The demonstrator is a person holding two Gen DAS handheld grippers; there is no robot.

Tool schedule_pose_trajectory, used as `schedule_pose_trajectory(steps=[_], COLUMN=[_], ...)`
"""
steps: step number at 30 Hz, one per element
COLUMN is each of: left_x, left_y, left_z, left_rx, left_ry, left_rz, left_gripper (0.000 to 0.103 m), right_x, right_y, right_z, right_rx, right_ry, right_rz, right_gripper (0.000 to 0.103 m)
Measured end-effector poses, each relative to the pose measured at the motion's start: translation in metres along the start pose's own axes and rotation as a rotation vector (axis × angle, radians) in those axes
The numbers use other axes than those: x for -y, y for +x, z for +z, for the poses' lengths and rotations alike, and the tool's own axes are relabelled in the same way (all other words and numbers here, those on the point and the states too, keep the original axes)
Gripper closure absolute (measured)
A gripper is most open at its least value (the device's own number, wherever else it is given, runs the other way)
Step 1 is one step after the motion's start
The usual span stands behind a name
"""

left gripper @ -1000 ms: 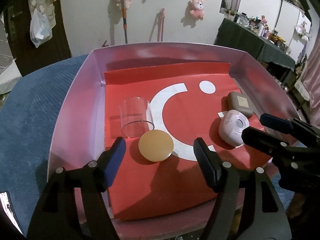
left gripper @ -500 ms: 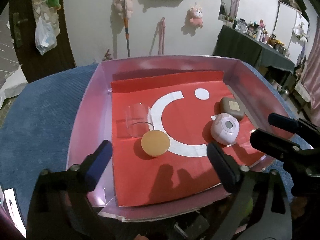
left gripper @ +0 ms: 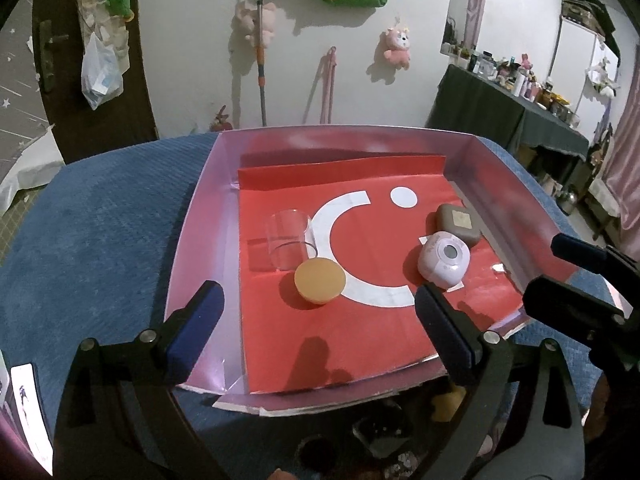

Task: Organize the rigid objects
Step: 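Withdraw both grippers from the box toward the objects on the table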

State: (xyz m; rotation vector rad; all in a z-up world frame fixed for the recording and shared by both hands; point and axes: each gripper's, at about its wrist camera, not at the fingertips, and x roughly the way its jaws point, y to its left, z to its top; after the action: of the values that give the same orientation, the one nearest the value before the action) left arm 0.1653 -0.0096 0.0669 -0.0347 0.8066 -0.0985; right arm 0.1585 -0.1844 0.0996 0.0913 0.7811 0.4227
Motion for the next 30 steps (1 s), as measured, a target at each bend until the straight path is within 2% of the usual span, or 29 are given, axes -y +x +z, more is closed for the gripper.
schedule_pose_trajectory(steps=[1,9,30], left_x=[0.000,0.004,0.008], left_y=[-0.001,-0.018,-0.048], left_z=[-0.001,-0.007,-0.025], left_rx=[0.003,0.047,0.060], left_ry=[0.001,0.016,0.001], left_rz=[0.001,0.005,-0.015], left_gripper=[0.000,0.000,0.000], right_x=[-0.001,-0.006,-0.019], right_y=[-0.001,-0.013,-0.043], right_z=[0.000,-0.006,-0.020], right_rx=[0.004,0.035,0.104], right_ry=[-0.001,-0.001,-0.022], right_rz=[0.001,0.017,0.017], right_gripper=[0.000,0.000,0.000])
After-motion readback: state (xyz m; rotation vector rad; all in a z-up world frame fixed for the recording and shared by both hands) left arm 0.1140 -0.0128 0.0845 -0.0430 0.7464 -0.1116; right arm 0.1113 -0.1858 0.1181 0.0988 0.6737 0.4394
